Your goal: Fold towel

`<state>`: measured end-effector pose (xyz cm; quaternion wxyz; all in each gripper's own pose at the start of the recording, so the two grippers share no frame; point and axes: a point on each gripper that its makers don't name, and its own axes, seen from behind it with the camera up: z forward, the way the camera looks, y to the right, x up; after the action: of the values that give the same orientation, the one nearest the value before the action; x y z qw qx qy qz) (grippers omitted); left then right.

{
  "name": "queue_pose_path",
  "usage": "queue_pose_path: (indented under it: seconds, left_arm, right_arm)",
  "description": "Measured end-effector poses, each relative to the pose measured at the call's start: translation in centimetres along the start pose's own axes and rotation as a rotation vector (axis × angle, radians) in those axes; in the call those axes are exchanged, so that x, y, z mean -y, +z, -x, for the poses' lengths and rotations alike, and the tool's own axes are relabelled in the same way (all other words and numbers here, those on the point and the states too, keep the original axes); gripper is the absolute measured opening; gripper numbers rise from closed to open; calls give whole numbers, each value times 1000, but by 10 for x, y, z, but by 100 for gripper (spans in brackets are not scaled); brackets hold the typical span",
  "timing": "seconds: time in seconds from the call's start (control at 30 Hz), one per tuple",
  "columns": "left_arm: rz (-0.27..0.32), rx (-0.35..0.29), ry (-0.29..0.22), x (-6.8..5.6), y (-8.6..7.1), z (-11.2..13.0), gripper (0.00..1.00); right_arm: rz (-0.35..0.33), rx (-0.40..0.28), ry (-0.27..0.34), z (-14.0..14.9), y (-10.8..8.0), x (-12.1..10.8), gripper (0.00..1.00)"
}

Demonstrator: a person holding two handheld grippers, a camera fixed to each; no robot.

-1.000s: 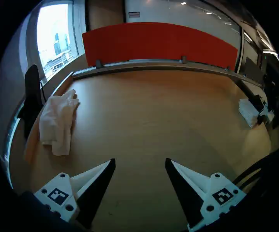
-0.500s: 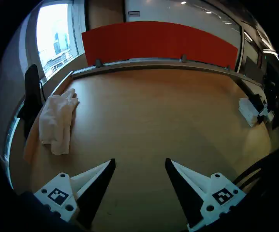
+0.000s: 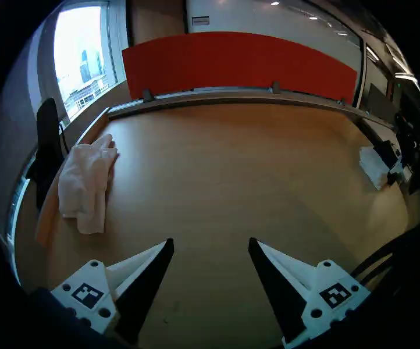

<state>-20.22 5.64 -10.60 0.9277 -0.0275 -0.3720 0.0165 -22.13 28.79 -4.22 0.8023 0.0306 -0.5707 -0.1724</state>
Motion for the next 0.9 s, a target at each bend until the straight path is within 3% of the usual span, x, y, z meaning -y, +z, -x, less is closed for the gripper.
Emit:
queue_pose_path:
  seconds: [0.47,0.53,0.73,0.9]
  left_arm:
    - [0,-2,2,1,-1,0,95]
    - [1,-2,2,1,-1,0,95]
    - [4,-6,-3,1,-1,-1,95]
    - [8,-10,-4,0,0,-3,95]
  right_arm:
    - [13,2,-1,1,-1,-1,10]
    - [15,-1,-3,1,-2,0,16]
    - [4,-14,2,0,-6,7,57]
    - [-12,-33,22,-5,-11,14,84]
